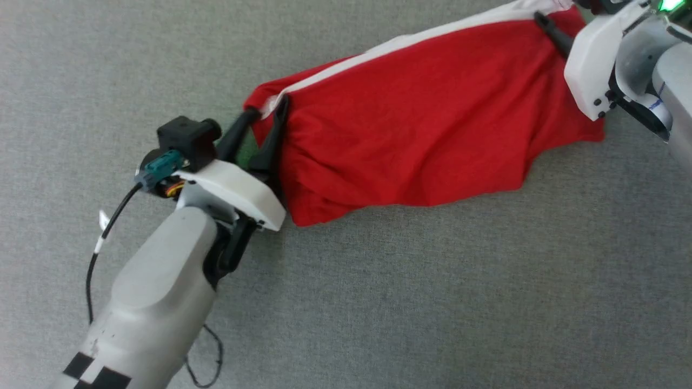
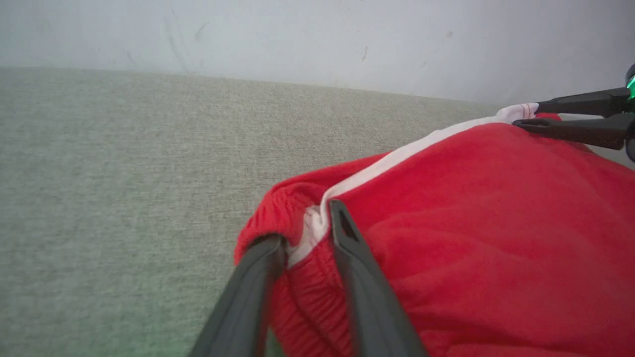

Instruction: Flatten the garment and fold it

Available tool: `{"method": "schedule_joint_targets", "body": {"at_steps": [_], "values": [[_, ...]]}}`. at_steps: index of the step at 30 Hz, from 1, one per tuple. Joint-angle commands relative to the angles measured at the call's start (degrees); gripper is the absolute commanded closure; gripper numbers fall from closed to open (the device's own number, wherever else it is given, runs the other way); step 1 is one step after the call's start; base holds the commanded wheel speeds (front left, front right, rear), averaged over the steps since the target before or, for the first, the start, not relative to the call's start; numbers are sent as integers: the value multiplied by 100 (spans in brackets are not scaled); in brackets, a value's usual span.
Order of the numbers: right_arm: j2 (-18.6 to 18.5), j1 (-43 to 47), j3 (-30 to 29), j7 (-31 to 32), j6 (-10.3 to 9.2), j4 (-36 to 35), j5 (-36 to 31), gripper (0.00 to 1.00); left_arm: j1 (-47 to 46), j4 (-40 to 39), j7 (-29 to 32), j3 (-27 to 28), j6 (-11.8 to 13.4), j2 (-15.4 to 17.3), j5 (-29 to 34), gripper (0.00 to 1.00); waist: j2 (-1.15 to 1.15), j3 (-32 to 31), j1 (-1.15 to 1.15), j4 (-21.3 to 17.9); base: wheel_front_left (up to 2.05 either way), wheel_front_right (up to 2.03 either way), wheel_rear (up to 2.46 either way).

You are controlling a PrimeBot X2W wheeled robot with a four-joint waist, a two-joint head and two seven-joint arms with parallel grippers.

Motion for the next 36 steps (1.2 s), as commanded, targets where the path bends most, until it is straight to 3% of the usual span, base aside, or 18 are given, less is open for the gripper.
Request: {"method": "schedule_joint_targets", "body": {"at_steps": [1,8,13,16,21,25,31,36], "values": [[8,77,48,-175,0,63,77,0,158,9,13,55,86,150,86,0,-1,-347,-1,-38,0,0,0],[-84,190,207,-562,0,58,417,0,141,-663,530,71,92,792,158,0,-1,-923,-1,-42,0,0,0],[-110,246,302,-660,0,48,601,0,-1,-1178,1530,-10,-47,1265,-16,0,-1,-1122,-1,-41,0,0,0],[-117,285,348,-706,0,64,678,0,-88,-1346,2366,-54,-189,1366,-438,0,-1,-1177,-1,-30,0,0,0],[-116,306,432,-737,0,73,762,0,-357,-1347,3723,-79,-298,1350,-1263,0,-1,-1183,-1,-32,0,0,0],[-91,315,490,-710,0,71,832,0,-602,-1249,4626,-285,-286,1304,-1546,0,-1,-1163,-1,-72,0,0,0],[-23,301,548,-678,0,58,906,0,-808,-971,5310,-613,-245,1217,-1542,0,-1,-1119,-1,-192,0,0,0],[55,284,592,-662,0,66,933,0,-856,-590,5512,-756,-189,1127,-1510,0,-1,-1047,-1,-363,0,0,0]]}}
